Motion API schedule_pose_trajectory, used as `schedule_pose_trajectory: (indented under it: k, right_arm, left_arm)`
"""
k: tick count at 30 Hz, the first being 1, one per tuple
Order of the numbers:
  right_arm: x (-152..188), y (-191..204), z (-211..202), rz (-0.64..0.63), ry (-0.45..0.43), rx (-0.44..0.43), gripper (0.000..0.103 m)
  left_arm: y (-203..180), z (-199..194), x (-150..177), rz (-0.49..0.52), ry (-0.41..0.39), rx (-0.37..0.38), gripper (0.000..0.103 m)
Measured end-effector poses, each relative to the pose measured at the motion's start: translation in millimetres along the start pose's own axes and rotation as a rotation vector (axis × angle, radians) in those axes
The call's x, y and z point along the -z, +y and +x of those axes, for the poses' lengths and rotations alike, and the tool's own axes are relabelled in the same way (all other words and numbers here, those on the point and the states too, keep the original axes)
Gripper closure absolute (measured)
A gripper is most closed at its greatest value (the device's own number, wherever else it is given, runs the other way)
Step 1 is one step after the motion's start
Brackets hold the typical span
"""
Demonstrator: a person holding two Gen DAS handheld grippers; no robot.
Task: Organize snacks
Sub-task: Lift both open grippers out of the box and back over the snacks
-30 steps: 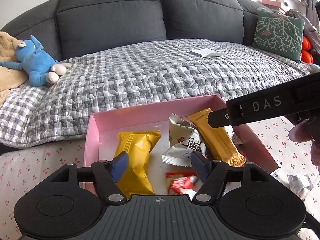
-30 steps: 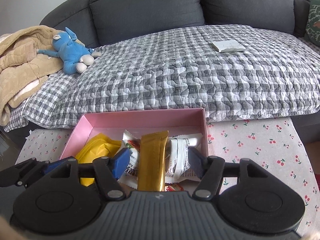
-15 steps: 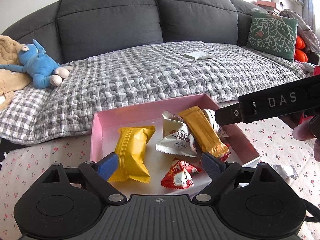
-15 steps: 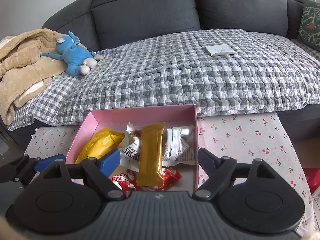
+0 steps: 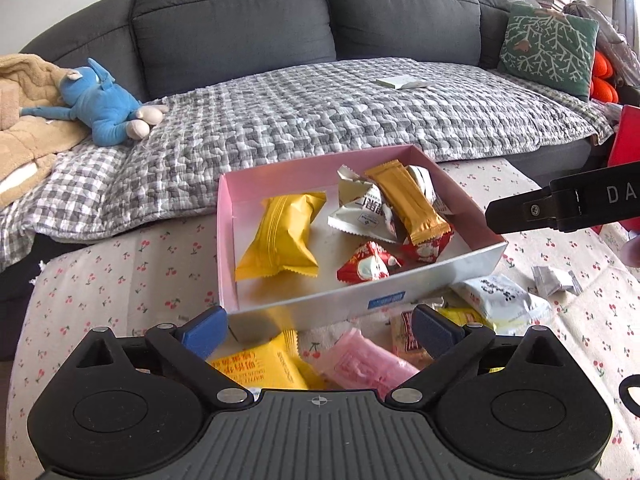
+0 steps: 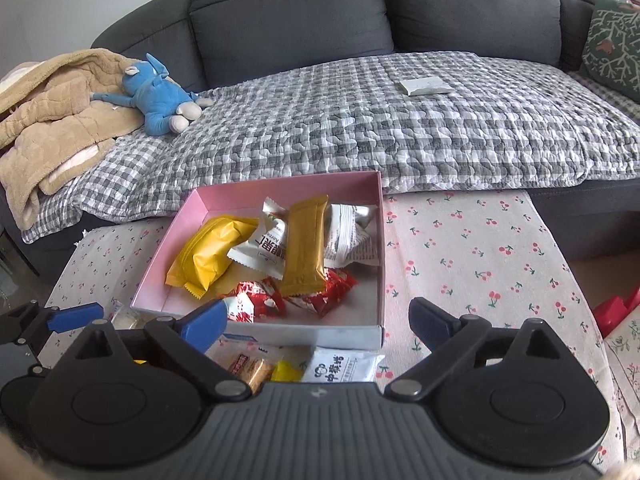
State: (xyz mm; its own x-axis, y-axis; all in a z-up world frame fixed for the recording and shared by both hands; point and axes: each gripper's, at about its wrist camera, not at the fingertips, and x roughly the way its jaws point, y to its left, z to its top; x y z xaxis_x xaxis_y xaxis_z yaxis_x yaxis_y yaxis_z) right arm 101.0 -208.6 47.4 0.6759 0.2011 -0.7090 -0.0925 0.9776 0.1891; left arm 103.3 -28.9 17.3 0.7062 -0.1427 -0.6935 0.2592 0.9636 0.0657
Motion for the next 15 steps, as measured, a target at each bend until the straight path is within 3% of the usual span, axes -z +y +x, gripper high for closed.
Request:
schedule_pose_trajectory:
  k: [15]
  right_arm:
    - [44.6, 0.6, -8.9, -0.009, 0.052, 0.030, 0.004]
  left_arm:
    - [3.7, -21.4, 55.5, -0.077, 0.108, -0.009, 0.003]
